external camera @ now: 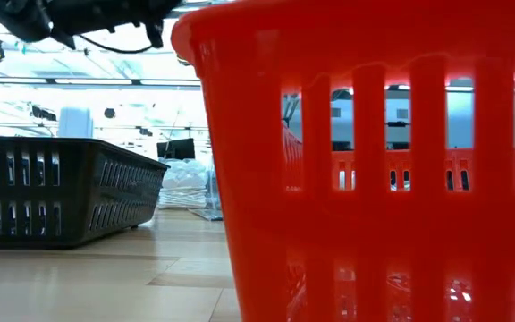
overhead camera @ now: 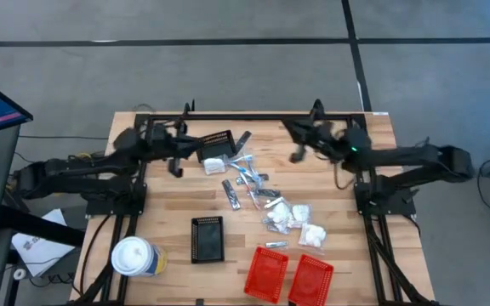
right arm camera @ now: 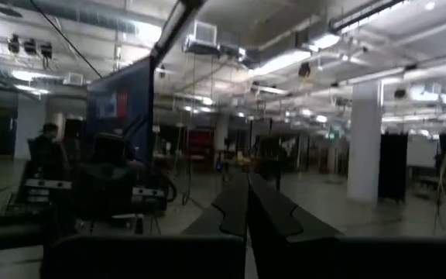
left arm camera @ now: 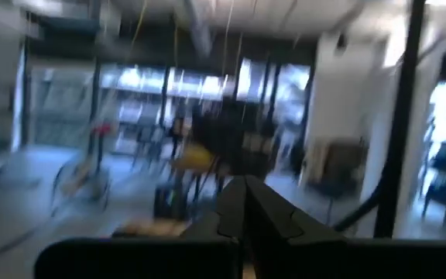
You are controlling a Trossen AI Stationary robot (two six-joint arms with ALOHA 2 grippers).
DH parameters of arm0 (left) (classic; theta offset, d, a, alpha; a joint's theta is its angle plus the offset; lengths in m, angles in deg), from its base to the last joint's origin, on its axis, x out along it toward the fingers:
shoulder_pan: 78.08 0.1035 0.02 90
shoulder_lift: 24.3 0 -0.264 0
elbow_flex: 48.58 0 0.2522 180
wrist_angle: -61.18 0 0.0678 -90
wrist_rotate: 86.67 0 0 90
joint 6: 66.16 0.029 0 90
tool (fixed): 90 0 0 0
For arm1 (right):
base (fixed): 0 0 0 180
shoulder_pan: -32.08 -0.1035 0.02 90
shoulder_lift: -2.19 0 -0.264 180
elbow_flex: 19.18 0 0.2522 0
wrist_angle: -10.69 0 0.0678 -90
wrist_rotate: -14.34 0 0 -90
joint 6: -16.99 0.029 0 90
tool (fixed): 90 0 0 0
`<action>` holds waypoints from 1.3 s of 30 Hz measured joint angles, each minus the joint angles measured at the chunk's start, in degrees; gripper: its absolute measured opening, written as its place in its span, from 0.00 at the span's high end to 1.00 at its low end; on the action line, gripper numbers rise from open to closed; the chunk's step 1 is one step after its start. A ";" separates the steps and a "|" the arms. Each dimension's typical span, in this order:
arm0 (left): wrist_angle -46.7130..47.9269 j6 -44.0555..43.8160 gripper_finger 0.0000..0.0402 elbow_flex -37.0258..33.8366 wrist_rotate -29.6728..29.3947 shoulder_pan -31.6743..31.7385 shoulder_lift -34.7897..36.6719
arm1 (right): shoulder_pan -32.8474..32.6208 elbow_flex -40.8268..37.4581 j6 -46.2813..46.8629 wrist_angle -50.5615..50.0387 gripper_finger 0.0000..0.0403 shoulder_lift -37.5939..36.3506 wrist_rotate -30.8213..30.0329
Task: Pick & Place Travel size toiletries
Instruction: Put the blue toothbrush into the top black bin
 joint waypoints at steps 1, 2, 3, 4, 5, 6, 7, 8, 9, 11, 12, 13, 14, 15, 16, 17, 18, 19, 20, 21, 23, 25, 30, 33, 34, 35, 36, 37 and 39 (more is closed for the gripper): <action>4.30 1.95 1.00 1.16 -1.43 0.02 -0.33 | 0.48 1.99 0.43 -3.51 1.00 1.05 -0.17; 7.47 4.09 1.00 1.79 -3.56 0.04 -0.75 | 1.05 3.86 0.85 -7.67 1.00 1.79 -0.39; 10.03 5.96 1.00 2.12 -6.70 0.02 -1.12 | 1.58 5.39 1.30 -12.99 1.00 2.19 -1.08; 12.78 6.48 1.00 2.45 -11.24 0.02 -1.46 | 2.01 6.98 1.97 -18.00 1.00 2.43 -1.78; 15.48 6.67 1.00 2.74 -16.99 0.18 -1.60 | 2.30 8.41 3.05 -23.03 1.00 2.47 -2.69; 18.57 7.06 1.00 2.99 -22.94 0.69 -1.60 | 2.64 9.60 4.41 -27.81 1.00 2.35 -3.19; 21.18 7.80 1.00 3.25 -28.10 1.28 -1.62 | 3.09 10.69 5.68 -31.85 1.00 2.25 -3.31; 23.40 8.06 1.00 3.68 -31.85 2.11 -1.83 | 3.41 11.36 6.92 -35.56 1.00 1.82 -3.27; 25.24 7.97 1.00 4.38 -33.72 3.11 -2.50 | 3.75 11.80 8.10 -38.51 1.00 1.52 -3.29; 29.04 6.41 1.00 5.89 -33.92 4.95 -4.24 | 3.91 12.24 9.46 -40.35 1.00 1.54 -3.27; 31.01 5.91 1.00 6.96 -33.91 5.50 -5.72 | 3.74 12.23 9.57 -41.14 1.00 1.56 -3.35; 32.30 5.38 1.00 8.22 -33.91 5.67 -7.86 | 3.61 12.22 9.61 -41.65 1.00 1.60 -3.27; 33.88 4.84 1.00 9.46 -33.91 5.78 -10.32 | 3.57 12.22 9.61 -41.92 1.00 1.61 -3.17; 36.19 4.40 1.00 10.76 -33.92 5.79 -13.08 | 3.47 12.22 9.61 -41.90 1.00 1.61 -3.03; 39.19 3.80 1.00 12.34 -33.93 5.79 -15.86 | 3.28 12.22 9.60 -41.88 1.00 1.61 -2.89; 41.96 3.44 1.00 14.14 -33.89 5.77 -18.94 | 3.21 12.22 9.60 -41.88 1.00 1.61 -2.79; 44.56 3.27 1.00 16.14 -33.89 5.77 -21.92 | 2.94 12.22 9.56 -41.90 1.00 1.61 -2.79; 46.90 3.25 1.00 18.21 -34.02 5.77 -24.77 | 2.82 12.22 9.54 -41.92 1.00 1.61 -2.81; 49.57 3.16 1.00 20.05 -34.74 5.74 -27.23 | 2.59 12.22 9.51 -41.92 1.00 1.56 -2.80; 52.24 2.88 1.00 21.60 -35.75 5.63 -29.28 | 2.42 12.22 9.49 -42.36 1.00 1.19 -2.81; 56.89 1.65 1.00 24.20 -37.06 5.28 -32.62 | 2.21 12.23 9.46 -43.00 1.00 0.65 -2.79; 61.43 0.13 1.00 26.21 -36.26 5.25 -34.41 | 2.03 12.22 9.47 -44.67 1.00 0.11 -2.77; 66.64 -2.18 1.00 27.32 -27.10 4.78 -35.37 | 1.89 12.21 9.45 -46.43 1.00 -0.26 -2.78; 70.65 -4.11 1.00 27.32 -23.74 3.86 -34.40 | 1.89 12.21 9.45 -46.03 1.00 -0.63 -2.77; 71.49 -4.47 1.00 27.34 -23.11 3.37 -34.43 | 1.88 12.22 9.45 -45.96 1.00 -0.64 -2.79; 72.99 -4.65 1.00 27.28 -22.85 2.89 -34.42 | 1.87 12.22 9.45 -46.20 1.00 -0.60 -2.77; 74.30 -4.73 1.00 27.07 -22.83 2.34 -34.28 | 1.85 12.22 9.45 -46.33 1.00 -0.60 -2.77; 74.80 -4.86 1.00 26.84 -22.62 1.82 -34.22 | 1.83 12.22 9.45 -46.36 1.00 -0.77 -2.77; 74.89 -4.92 1.00 26.10 -21.69 0.62 -34.22 | 1.83 12.22 9.45 -45.85 1.00 -0.99 -2.79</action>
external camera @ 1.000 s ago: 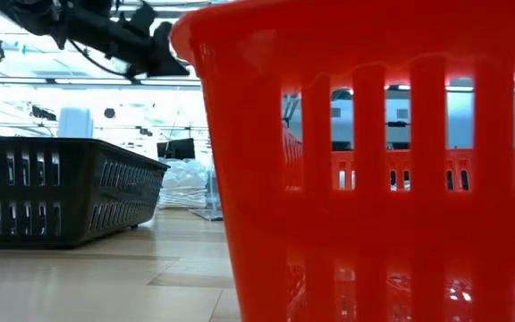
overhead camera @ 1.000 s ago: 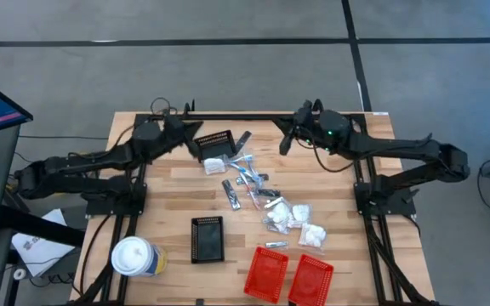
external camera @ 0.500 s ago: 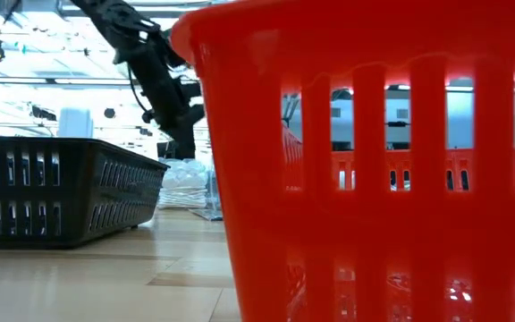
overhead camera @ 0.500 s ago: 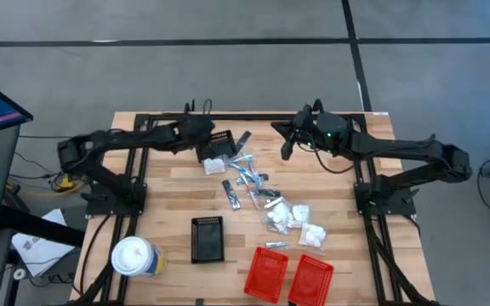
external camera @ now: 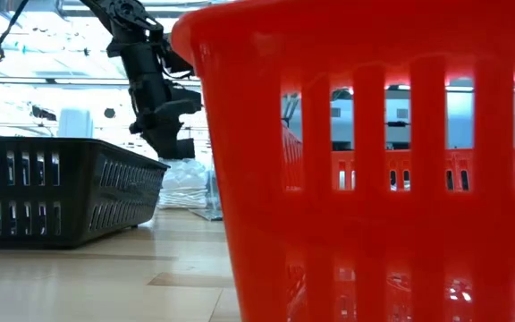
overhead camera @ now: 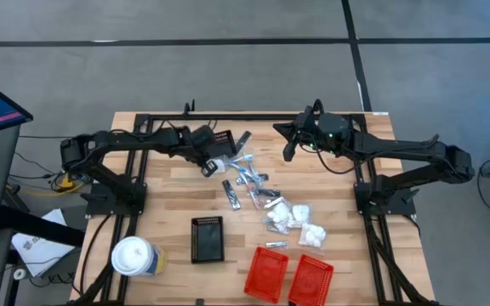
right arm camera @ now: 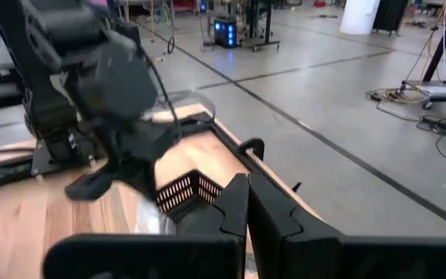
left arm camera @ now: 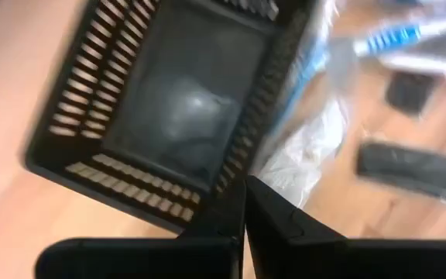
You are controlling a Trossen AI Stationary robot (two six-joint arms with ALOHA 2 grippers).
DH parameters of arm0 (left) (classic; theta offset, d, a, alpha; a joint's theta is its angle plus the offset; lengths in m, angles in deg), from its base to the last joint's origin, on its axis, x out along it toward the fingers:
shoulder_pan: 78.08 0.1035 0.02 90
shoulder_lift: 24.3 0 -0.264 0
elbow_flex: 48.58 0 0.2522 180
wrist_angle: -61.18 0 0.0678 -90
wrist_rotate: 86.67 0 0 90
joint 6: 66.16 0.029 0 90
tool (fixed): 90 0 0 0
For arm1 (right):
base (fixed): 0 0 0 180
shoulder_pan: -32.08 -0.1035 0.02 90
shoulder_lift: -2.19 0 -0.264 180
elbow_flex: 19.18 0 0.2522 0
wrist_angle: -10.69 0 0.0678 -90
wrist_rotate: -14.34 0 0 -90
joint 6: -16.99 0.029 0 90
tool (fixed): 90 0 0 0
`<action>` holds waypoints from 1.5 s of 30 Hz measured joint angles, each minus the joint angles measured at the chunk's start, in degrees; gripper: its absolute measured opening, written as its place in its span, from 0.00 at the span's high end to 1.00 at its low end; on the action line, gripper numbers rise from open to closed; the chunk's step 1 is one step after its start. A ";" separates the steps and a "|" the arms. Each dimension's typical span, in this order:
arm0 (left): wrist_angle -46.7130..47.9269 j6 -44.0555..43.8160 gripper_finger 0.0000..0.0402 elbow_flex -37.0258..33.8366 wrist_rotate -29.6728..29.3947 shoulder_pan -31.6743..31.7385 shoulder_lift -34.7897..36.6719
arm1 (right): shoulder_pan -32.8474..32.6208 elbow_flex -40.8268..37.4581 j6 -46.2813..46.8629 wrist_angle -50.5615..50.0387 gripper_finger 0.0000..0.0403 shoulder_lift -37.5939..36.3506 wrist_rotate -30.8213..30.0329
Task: Pick & Place Travel size toiletries
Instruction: Put the blue toothbrush into the top black bin
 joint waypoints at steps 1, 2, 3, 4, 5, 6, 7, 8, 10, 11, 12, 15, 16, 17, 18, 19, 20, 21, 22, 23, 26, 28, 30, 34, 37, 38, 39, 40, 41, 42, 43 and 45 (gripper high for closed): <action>0.27 0.02 1.00 -0.29 0.41 -0.52 0.00 | -0.06 0.00 0.00 0.07 1.00 0.00 0.00; 0.33 0.30 1.00 -0.38 1.41 -1.03 0.00 | -0.04 0.00 0.00 0.02 1.00 0.05 0.01; -0.01 0.71 1.00 -0.37 2.83 -1.56 0.00 | -0.04 0.00 0.00 0.06 1.00 0.07 0.00; -0.41 1.33 1.00 -0.36 3.56 -2.13 0.00 | -0.04 0.00 0.00 0.25 1.00 0.07 0.00; -0.62 2.13 1.00 -0.36 4.40 -2.74 0.00 | -0.04 0.00 0.02 0.58 1.00 0.07 0.00; -0.83 3.16 1.00 -0.37 5.95 -3.34 0.25 | -0.04 0.00 0.00 0.70 1.00 0.07 0.00; -1.18 4.23 1.00 -0.38 7.60 -3.99 0.64 | -0.04 0.00 0.00 0.74 1.00 0.07 0.00; -2.13 5.09 1.00 -0.36 9.19 -4.85 0.92 | -0.04 0.00 0.00 0.80 1.00 0.07 0.01; -3.38 5.70 1.00 -0.33 12.07 -6.40 1.46 | -0.04 0.00 0.00 0.93 1.00 0.07 0.00; -3.51 6.22 1.00 -0.33 12.43 -7.25 1.75 | -0.04 0.00 0.00 0.93 1.00 0.07 0.00; -3.91 6.55 1.00 -0.07 12.19 -7.97 1.90 | -0.04 0.00 0.00 0.95 1.00 0.07 0.00; -3.80 6.60 1.00 0.73 3.95 -8.25 2.77 | -0.04 0.00 0.00 1.08 1.00 0.09 0.00; -4.35 6.53 1.00 1.01 0.38 -7.76 2.97 | -0.02 0.00 0.00 1.07 1.00 0.09 0.00; -4.48 6.51 1.00 1.06 -2.27 -7.22 3.13 | 0.04 0.00 0.00 1.07 1.00 0.09 0.00; -4.39 6.49 1.00 1.06 -3.57 -6.50 3.15 | 0.02 0.00 -0.01 1.07 1.00 0.09 0.00; -4.49 6.47 1.00 0.86 -3.65 -5.84 3.11 | 0.02 0.00 -0.02 1.06 1.00 0.09 0.00; -4.85 6.49 1.00 0.41 -3.39 -5.37 3.08 | 0.02 0.00 -0.05 1.04 1.00 0.09 0.00; -5.52 6.51 0.99 -0.13 -2.99 -4.97 2.91 | 0.02 0.00 -0.23 1.04 1.00 0.09 0.00; -6.39 6.60 0.99 -0.69 -2.72 -4.59 2.59 | 0.02 0.00 -0.43 1.06 1.00 0.09 0.00; -7.05 6.73 0.98 -1.19 -2.81 -4.27 2.28 | 0.02 0.00 -0.46 1.05 1.00 0.09 0.01; -8.79 8.04 0.93 -2.04 -3.24 -3.52 1.81 | 0.02 0.00 -0.46 1.18 1.00 0.09 0.00; -9.76 8.84 0.85 -2.52 -3.51 -3.47 1.52 | 0.02 0.00 -0.46 1.20 1.00 0.09 0.00; -11.67 10.16 0.76 -3.22 -3.53 -3.64 1.44 | 0.02 0.00 -0.50 1.24 1.00 0.11 0.00; -15.10 12.97 0.56 -4.35 -4.35 -3.66 1.46 | 0.05 0.00 -0.59 1.44 1.00 0.11 0.00; -15.82 13.39 0.46 -4.68 -4.52 -3.64 1.46 | 0.07 0.00 -0.59 1.44 1.00 0.11 0.00; -15.85 13.67 0.44 -4.70 -4.57 -3.64 1.46 | 0.07 0.00 -0.59 1.44 1.00 0.11 0.00; -15.82 13.84 0.42 -4.72 -4.57 -3.64 1.46 | 0.07 0.00 -0.59 1.44 1.00 0.11 0.00; -15.86 13.85 0.41 -4.75 -4.59 -3.64 1.27 | 0.07 0.00 -0.59 1.44 1.00 0.11 0.00; -16.04 13.85 0.40 -4.75 -4.59 -3.64 0.87 | 0.07 0.00 -0.59 1.44 1.00 0.11 0.00; -15.90 13.85 0.40 -4.76 -4.57 -3.60 0.51 | 0.07 0.00 -0.59 1.44 1.00 0.11 0.01; -15.71 13.85 0.40 -4.77 -4.57 -3.45 -0.04 | 0.07 0.00 -0.59 1.44 1.00 0.11 0.00; -15.70 13.87 0.42 -4.77 -4.55 -3.07 -1.56 | 0.07 0.00 -0.59 1.44 1.00 0.11 0.00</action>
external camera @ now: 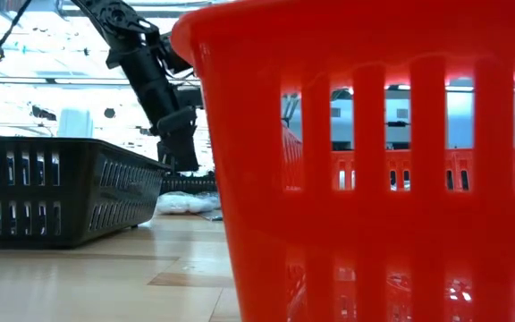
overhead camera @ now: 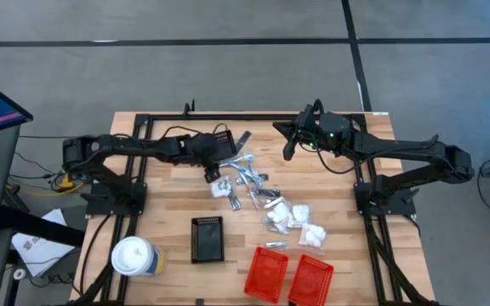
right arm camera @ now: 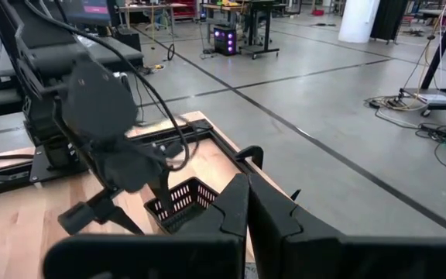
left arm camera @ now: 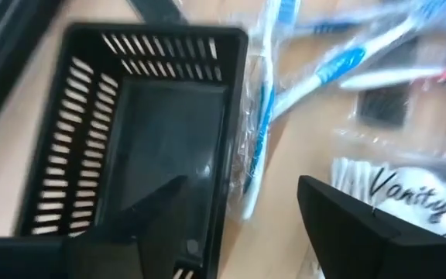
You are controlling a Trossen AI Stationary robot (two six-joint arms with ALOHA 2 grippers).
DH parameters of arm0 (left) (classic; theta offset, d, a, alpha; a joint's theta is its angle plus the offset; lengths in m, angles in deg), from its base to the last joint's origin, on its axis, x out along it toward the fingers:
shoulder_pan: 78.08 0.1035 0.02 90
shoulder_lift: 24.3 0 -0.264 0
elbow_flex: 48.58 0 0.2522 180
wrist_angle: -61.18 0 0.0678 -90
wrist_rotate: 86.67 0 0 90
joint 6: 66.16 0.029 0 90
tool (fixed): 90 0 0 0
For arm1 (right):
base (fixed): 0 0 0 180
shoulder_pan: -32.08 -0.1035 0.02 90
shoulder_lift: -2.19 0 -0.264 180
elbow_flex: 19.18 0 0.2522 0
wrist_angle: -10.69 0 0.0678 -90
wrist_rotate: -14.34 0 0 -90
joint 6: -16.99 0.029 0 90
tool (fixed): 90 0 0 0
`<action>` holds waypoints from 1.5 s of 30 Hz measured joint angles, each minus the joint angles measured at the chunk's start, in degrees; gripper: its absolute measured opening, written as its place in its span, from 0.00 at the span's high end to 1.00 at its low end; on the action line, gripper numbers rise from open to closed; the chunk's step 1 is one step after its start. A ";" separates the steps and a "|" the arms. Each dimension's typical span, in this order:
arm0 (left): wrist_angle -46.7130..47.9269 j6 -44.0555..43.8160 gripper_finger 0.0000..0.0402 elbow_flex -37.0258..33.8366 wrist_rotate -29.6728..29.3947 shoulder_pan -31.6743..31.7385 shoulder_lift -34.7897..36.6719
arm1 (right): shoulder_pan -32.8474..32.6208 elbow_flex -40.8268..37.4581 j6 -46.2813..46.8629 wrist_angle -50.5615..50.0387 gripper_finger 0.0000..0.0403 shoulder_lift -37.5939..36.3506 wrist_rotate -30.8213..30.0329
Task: Pick & Place Travel size toiletries
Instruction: Put the blue toothbrush into the top black bin
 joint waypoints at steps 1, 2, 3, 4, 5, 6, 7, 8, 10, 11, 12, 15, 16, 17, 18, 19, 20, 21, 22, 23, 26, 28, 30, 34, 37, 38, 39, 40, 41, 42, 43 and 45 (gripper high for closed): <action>0.43 0.04 0.43 0.00 0.00 0.29 -0.94 | 0.00 0.00 0.00 0.00 1.00 0.00 0.01; 0.29 0.37 0.44 0.00 0.00 0.68 -1.95 | 0.00 0.00 0.00 0.00 1.00 0.00 0.00; 0.32 0.74 0.45 0.00 0.02 1.15 -2.87 | 0.00 0.00 0.00 0.00 1.00 0.00 0.00; 0.32 1.34 0.46 0.00 -0.02 1.67 -3.61 | 0.00 0.00 0.00 0.00 1.00 0.00 0.01; 0.14 1.60 0.47 0.00 -0.10 2.26 -4.15 | 0.00 0.00 0.00 0.00 1.00 0.00 0.00; 0.33 1.62 0.48 0.00 -0.34 2.85 -4.55 | 0.00 0.00 0.00 0.00 1.00 0.00 0.01; 0.14 1.64 0.49 0.00 -0.84 3.38 -4.90 | 0.00 0.00 0.00 0.00 1.00 0.00 0.00; 0.10 1.56 0.50 0.00 -1.14 3.96 -5.01 | 0.00 0.00 0.00 -0.01 1.00 0.00 0.01; 0.20 1.21 0.53 0.00 -1.32 4.97 -4.93 | 0.00 0.00 -0.02 -0.01 1.00 0.00 0.00; 0.06 0.64 0.55 0.00 -1.41 5.34 -4.91 | 0.00 0.00 -0.02 -0.02 1.00 0.00 0.01; 0.29 0.35 0.57 0.00 -1.44 5.72 -4.79 | 0.00 0.00 -0.03 -0.02 1.00 0.00 0.00; 0.24 -0.22 0.67 0.00 -1.53 6.57 -4.67 | 0.00 0.00 -0.79 -0.02 1.00 0.00 0.00; 0.49 -0.28 0.72 0.00 -1.53 6.72 -4.67 | 0.00 0.00 -0.97 -0.02 1.00 0.02 0.00; 0.76 -0.31 0.76 0.00 -1.53 6.75 -4.67 | 0.00 0.00 -0.96 -0.02 1.00 0.02 0.02; 0.91 -0.30 0.81 0.00 -1.53 6.73 -4.67 | 0.00 0.00 -0.96 -0.02 1.00 0.02 0.02; 1.07 -0.31 0.86 0.00 -1.53 6.73 -4.67 | 0.00 0.00 -0.96 -0.02 1.00 0.02 0.01; 1.30 -0.31 0.91 0.00 -1.55 6.73 -4.67 | 0.00 0.00 -0.96 -0.02 1.00 0.02 0.01; 1.47 -0.56 0.95 0.00 -1.64 6.71 -4.67 | 0.00 0.00 -0.96 -0.02 1.00 0.02 0.01; 1.64 -1.13 0.97 0.00 -2.10 6.73 -4.67 | 0.00 0.00 -0.96 -0.02 1.00 0.02 0.02; 1.87 -1.27 0.98 0.00 -2.66 6.73 -4.67 | 0.00 0.00 -0.96 -0.02 1.00 0.02 0.00; 2.71 -1.39 0.97 0.00 -4.97 6.73 -4.67 | 0.00 0.00 -0.94 -0.02 1.00 0.02 0.00; 3.14 -1.38 0.97 0.00 -5.15 6.73 -4.66 | 0.00 -0.01 -0.96 -0.02 1.00 0.02 0.00; 3.22 -1.01 0.98 0.00 -5.16 6.71 -4.64 | 0.00 0.00 -0.96 -0.02 1.00 0.02 0.00; 4.37 1.52 0.98 0.07 -2.60 6.65 -4.60 | 0.00 -0.02 -0.96 -0.02 1.00 0.02 0.00; 5.20 2.15 0.98 0.09 -2.19 6.27 -4.58 | 0.00 -0.02 -0.96 -0.02 1.00 0.02 0.00; 5.25 2.25 0.98 0.09 -2.17 6.23 -4.58 | 0.00 -0.02 -0.96 -0.02 1.00 0.02 0.00; 5.28 2.69 0.98 0.09 -2.11 6.23 -4.53 | 0.00 -0.02 -0.95 -0.02 1.00 0.02 0.01; 5.37 3.17 0.99 0.09 -2.03 6.23 -4.42 | 0.00 -0.02 -0.95 -0.02 1.00 0.02 0.00; 5.43 3.21 0.98 0.09 -2.01 6.17 -4.38 | 0.00 -0.02 -0.95 -0.02 1.00 0.02 0.01; 5.43 3.20 0.98 0.09 -2.03 6.10 -4.38 | 0.00 -0.02 -0.96 -0.02 1.00 0.02 0.00; 5.47 2.99 0.97 0.09 -2.11 6.07 -4.38 | 0.00 -0.02 -0.95 -0.02 1.00 0.02 0.00; 5.57 2.29 0.94 0.06 -3.08 6.05 -4.01 | 0.00 -0.02 -0.95 -0.02 1.00 0.02 0.01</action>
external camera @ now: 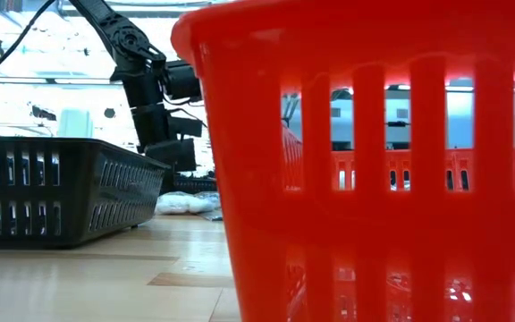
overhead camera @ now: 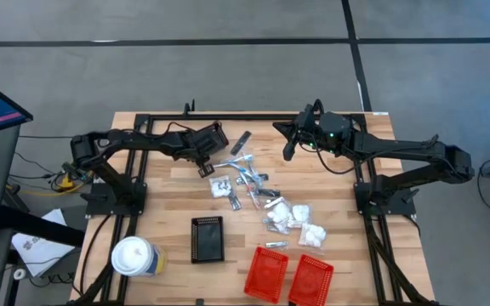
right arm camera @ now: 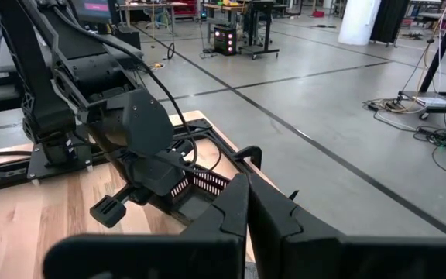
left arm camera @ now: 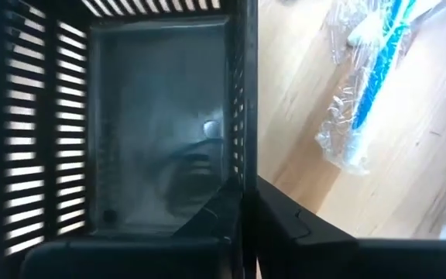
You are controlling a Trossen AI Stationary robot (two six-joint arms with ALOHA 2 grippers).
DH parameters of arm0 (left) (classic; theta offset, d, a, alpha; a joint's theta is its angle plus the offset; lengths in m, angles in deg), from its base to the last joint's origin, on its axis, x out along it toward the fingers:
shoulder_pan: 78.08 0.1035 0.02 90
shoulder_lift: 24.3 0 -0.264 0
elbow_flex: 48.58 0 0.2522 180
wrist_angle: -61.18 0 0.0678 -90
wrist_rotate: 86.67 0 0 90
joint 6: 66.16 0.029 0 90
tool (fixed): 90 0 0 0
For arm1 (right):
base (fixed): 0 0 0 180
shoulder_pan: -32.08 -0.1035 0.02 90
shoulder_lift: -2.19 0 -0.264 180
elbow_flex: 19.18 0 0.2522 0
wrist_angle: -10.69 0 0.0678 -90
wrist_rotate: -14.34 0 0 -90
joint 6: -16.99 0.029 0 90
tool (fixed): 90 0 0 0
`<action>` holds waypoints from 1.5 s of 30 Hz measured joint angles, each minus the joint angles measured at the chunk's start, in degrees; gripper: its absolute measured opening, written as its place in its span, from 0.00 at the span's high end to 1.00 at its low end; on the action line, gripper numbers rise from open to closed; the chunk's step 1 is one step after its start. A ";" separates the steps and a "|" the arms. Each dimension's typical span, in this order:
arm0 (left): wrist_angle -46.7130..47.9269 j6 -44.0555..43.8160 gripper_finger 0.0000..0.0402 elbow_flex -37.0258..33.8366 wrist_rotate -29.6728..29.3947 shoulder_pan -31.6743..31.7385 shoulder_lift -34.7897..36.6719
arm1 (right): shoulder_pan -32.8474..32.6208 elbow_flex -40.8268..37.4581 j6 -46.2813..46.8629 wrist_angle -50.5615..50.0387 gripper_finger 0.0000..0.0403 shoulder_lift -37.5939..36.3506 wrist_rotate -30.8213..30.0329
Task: Pick & Place Travel size toiletries
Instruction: Put the blue toothbrush into the top black bin
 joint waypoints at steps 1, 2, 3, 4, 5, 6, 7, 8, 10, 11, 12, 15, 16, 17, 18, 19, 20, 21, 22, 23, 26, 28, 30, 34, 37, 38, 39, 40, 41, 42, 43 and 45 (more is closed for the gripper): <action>-0.02 -0.66 0.93 -0.01 -1.62 0.00 0.25 | 0.00 0.00 -0.01 0.00 1.00 0.00 0.01; -0.07 -1.35 0.91 -0.02 -3.16 0.00 0.71 | 0.00 0.00 -0.01 0.00 1.00 0.00 0.01; -0.08 -1.99 0.89 -0.06 -4.50 0.00 1.50 | 0.00 0.00 0.01 0.00 1.00 0.00 -0.01; -0.16 -2.18 0.87 -0.06 -5.96 0.00 2.53 | 0.00 0.00 -0.01 0.00 1.00 0.00 0.00; -0.28 -2.35 0.85 -0.06 -7.08 0.00 3.67 | 0.00 0.00 0.01 0.00 1.00 0.00 -0.01; -0.32 -2.56 0.83 -0.06 -7.81 -0.07 5.16 | 0.00 0.00 0.00 0.00 1.00 0.00 0.00; -0.32 -3.20 0.81 -0.06 -8.08 -0.20 6.87 | 0.00 0.00 -0.01 0.00 1.00 0.00 0.00; -0.47 -3.67 0.79 -0.06 -8.28 -0.40 8.66 | 0.00 0.00 -0.01 0.02 1.00 0.00 -0.01; -0.94 -4.71 0.76 -0.06 -7.46 -1.16 12.50 | 0.00 0.00 -0.01 0.00 1.00 0.00 -0.01; -1.16 -4.97 0.75 -0.06 -6.05 -1.74 14.22 | 0.00 0.00 -0.01 0.01 1.00 0.00 0.00; -1.70 -4.98 0.74 -0.07 -4.14 -2.43 15.96 | 0.00 0.00 0.01 0.02 1.00 0.00 -0.01; -7.79 -4.08 0.72 -1.48 1.20 -5.14 19.52 | 0.00 -0.02 -0.01 0.17 1.00 0.00 0.00; -10.34 -3.49 0.73 -2.20 2.91 -6.20 20.05 | 0.00 -0.02 0.00 0.36 1.00 0.00 -0.01; -12.96 -3.09 0.74 -2.81 4.54 -7.32 20.12 | 0.00 -0.02 0.00 0.67 1.00 0.00 0.00; -14.80 -2.47 0.76 -3.30 6.07 -8.14 19.83 | 0.00 -0.02 0.01 1.01 1.00 0.00 0.00; -15.85 -1.83 0.79 -3.38 7.69 -8.91 19.04 | -0.04 -0.02 0.01 1.32 1.00 0.00 -0.01; -17.10 -1.10 0.82 -3.33 8.91 -9.56 18.11 | -0.16 -0.02 0.01 1.62 1.00 0.00 -0.01; -17.31 -0.45 0.86 -3.06 9.61 -10.05 16.95 | -0.30 -0.02 0.01 1.81 1.00 0.00 0.00; -17.46 0.20 0.91 -2.44 9.57 -10.47 15.38 | -0.43 -0.02 0.01 1.93 1.00 0.00 -0.01; -17.71 1.00 0.95 -1.77 9.59 -10.68 13.68 | -0.50 -0.02 0.01 1.94 1.00 0.00 0.01; -17.77 4.18 0.98 0.31 9.57 -11.12 8.27 | -0.85 -0.02 0.01 1.90 1.00 0.00 0.01; -17.64 7.43 0.99 1.16 9.56 -11.52 4.46 | -0.87 -0.02 0.01 1.70 1.00 0.00 0.01; -17.16 9.77 0.99 1.49 9.54 -11.66 1.45 | -0.96 -0.02 0.01 1.18 1.00 0.00 0.01; -18.22 10.10 0.98 2.85 4.66 -10.95 -2.39 | -1.22 -0.03 0.00 -0.57 1.00 0.00 0.01; -18.84 9.89 0.96 3.35 3.71 -10.43 -3.51 | -1.22 -0.04 -0.01 -1.16 1.00 0.00 0.01; -18.97 9.90 0.94 3.35 4.63 -10.52 -3.49 | -1.22 -0.02 -0.01 -1.31 1.00 0.00 0.01; -19.67 9.91 0.92 3.35 5.54 -10.91 -3.47 | -1.22 -0.02 -0.04 -1.38 1.00 0.00 0.01; -20.66 9.89 0.89 3.38 6.17 -11.30 -3.53 | -1.22 -0.02 -0.16 -1.38 1.00 0.00 0.01; -21.18 9.96 0.86 3.38 6.31 -11.80 -3.54 | -1.22 -0.02 -0.17 -1.36 1.00 0.00 0.01; -21.73 10.03 0.82 3.38 6.10 -12.28 -3.54 | -1.22 -0.04 -0.19 -1.34 1.00 0.00 0.01; -22.55 10.03 0.79 3.38 5.77 -12.73 -3.54 | -1.21 -0.03 -0.17 -1.36 1.00 0.00 0.01; -24.15 10.12 0.71 3.38 4.04 -13.54 -3.61 | -1.16 -0.02 -0.17 -1.33 1.00 0.00 0.01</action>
